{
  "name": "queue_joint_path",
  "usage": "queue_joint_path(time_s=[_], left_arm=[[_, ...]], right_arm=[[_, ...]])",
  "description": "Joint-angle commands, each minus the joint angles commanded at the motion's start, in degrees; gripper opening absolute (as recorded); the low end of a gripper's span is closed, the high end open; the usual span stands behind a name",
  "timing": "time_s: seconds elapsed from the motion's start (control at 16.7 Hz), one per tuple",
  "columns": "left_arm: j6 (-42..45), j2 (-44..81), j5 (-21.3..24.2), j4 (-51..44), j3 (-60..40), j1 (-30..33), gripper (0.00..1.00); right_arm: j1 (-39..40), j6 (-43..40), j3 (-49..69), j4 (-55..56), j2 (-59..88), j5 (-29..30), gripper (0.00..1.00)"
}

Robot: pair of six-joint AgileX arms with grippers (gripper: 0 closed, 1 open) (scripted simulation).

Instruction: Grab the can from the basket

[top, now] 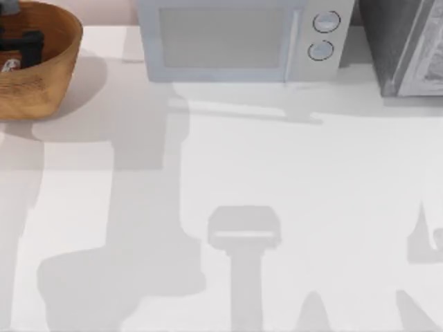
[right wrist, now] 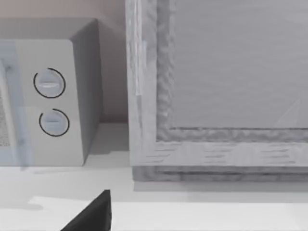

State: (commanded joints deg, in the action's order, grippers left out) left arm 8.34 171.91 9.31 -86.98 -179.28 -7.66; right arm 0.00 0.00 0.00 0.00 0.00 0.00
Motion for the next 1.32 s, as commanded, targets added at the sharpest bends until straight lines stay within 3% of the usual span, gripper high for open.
queue_joint_path(time_s=[0.6, 1.32], left_arm=[[0.0, 0.0, 0.0, 0.0, 0.0, 0.0, 0.02], [-0.5, -4.0, -0.7, 0.4, 2.0, 0.1, 0.0]], right_arm=[[0.0, 0.0, 0.0, 0.0, 0.0, 0.0, 1.0], [0.0, 0.0, 0.0, 0.0, 0.0, 0.0, 1.0]])
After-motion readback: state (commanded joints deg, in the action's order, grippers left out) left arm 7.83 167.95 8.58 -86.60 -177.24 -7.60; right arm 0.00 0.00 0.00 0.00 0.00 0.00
